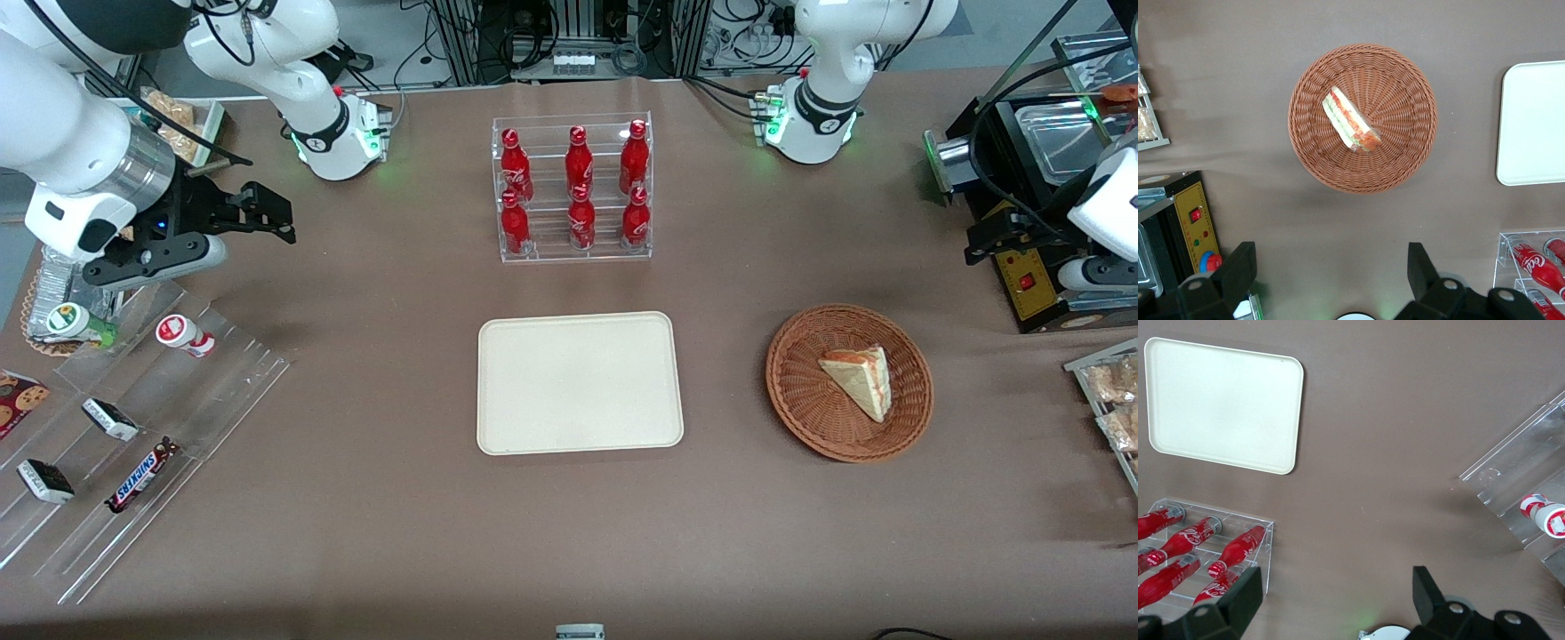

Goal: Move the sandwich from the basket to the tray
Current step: 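Move the left gripper over the sandwich in the wicker basket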

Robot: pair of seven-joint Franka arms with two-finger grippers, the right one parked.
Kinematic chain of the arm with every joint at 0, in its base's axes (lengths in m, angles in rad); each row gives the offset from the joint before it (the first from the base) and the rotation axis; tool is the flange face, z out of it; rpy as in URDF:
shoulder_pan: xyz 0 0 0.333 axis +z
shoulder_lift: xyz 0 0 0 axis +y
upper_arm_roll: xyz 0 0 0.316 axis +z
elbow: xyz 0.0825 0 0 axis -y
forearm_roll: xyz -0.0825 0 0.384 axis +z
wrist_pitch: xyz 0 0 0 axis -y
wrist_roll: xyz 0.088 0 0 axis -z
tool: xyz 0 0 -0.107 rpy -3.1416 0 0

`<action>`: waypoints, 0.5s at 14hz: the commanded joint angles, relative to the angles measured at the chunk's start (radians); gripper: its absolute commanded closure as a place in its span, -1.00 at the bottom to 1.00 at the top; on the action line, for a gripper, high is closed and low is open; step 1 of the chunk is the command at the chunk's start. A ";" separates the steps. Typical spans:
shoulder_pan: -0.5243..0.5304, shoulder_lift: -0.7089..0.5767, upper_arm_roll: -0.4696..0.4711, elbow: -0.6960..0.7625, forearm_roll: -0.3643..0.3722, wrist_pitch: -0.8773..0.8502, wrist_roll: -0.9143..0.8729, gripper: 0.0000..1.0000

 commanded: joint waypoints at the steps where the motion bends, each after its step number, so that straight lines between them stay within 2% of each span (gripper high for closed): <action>1: -0.003 0.001 -0.002 0.008 0.019 -0.010 0.007 -1.00; 7: -0.004 0.025 -0.002 -0.012 0.023 -0.021 0.015 -1.00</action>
